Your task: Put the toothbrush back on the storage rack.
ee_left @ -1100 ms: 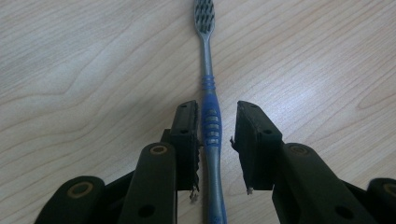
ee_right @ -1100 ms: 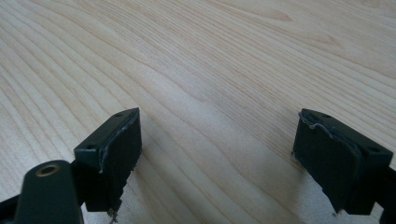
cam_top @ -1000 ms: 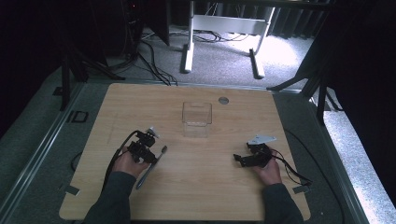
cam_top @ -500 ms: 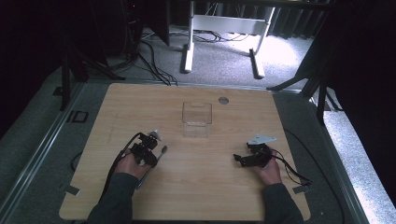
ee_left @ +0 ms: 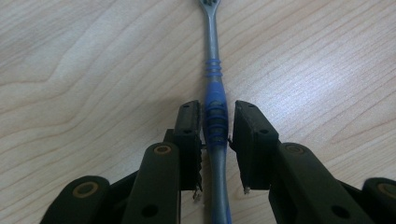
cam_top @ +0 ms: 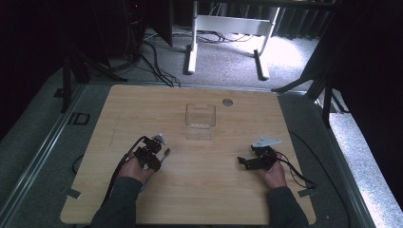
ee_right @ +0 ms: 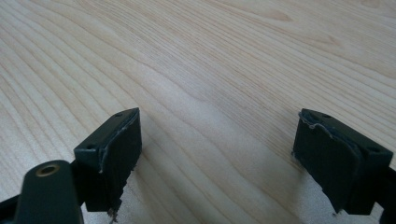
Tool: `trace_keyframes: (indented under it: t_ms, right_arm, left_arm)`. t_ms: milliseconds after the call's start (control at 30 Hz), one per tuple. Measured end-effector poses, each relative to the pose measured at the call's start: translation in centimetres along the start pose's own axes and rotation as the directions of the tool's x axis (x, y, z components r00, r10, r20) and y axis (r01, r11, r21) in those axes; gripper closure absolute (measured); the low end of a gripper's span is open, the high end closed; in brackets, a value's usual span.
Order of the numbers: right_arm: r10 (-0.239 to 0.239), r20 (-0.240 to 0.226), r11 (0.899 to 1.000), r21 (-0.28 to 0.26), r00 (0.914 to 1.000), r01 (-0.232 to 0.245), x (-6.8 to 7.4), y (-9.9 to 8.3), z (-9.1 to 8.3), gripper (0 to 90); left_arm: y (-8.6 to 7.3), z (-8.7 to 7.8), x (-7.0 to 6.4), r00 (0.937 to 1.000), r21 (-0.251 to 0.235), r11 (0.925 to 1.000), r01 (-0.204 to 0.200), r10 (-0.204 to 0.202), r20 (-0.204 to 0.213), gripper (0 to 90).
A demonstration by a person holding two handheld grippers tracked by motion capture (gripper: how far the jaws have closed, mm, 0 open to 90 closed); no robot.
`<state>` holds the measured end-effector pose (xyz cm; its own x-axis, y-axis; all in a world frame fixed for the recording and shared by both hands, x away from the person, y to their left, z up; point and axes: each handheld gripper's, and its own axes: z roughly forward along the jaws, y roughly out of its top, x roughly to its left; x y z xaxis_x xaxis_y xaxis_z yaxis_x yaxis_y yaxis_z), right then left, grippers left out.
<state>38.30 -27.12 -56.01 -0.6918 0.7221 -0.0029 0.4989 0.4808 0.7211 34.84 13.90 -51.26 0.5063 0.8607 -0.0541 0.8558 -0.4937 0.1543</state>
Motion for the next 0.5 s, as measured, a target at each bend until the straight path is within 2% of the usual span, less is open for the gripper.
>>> trace_keyframes:
  t_ms: [500]
  right_arm:
    - [0.001, 0.000, 1.000, 0.000, 1.0000, -0.001, 0.01, 0.00, 0.00, 15.1]
  left_arm:
    - [0.10, 0.41, -0.28, 0.9998, 0.017, 0.9998, -0.006, 0.006, -0.020, 76.5]
